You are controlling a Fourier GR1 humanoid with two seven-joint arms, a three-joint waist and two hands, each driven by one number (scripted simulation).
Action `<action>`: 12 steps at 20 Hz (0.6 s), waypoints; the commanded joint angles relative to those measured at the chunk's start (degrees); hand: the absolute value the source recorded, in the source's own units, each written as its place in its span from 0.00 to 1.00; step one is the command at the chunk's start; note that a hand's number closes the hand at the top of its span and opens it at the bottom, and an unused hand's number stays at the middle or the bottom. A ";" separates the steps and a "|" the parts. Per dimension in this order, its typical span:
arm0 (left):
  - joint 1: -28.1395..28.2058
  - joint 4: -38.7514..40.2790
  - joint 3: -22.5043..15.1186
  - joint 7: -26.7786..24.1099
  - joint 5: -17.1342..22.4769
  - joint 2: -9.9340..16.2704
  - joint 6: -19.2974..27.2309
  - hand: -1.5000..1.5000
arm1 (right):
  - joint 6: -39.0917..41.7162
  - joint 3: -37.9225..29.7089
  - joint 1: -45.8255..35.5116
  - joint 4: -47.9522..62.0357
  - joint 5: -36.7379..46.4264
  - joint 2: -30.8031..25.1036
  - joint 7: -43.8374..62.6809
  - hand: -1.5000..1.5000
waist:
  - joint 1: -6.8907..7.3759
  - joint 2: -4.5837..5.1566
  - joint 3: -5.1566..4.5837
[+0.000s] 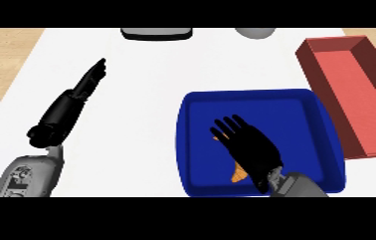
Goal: Pick the croissant from the tray and place it in the cardboard box
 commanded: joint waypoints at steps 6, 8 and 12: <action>2.02 -4.61 0.06 2.53 -1.15 -2.39 -1.24 0.50 | -5.98 -3.05 2.50 6.51 6.31 1.10 -3.59 0.00 | 0.06 -0.02 0.02; 2.15 -2.81 0.75 0.92 -2.15 -2.36 -1.01 0.50 | -7.04 -5.46 0.28 10.84 5.86 1.43 -6.79 0.00 | 0.10 0.02 0.02; 4.98 -7.48 0.74 3.02 -1.30 -2.88 -2.73 0.50 | -2.48 -3.26 0.96 8.77 8.39 5.24 -4.83 0.00 | 0.16 -0.05 0.02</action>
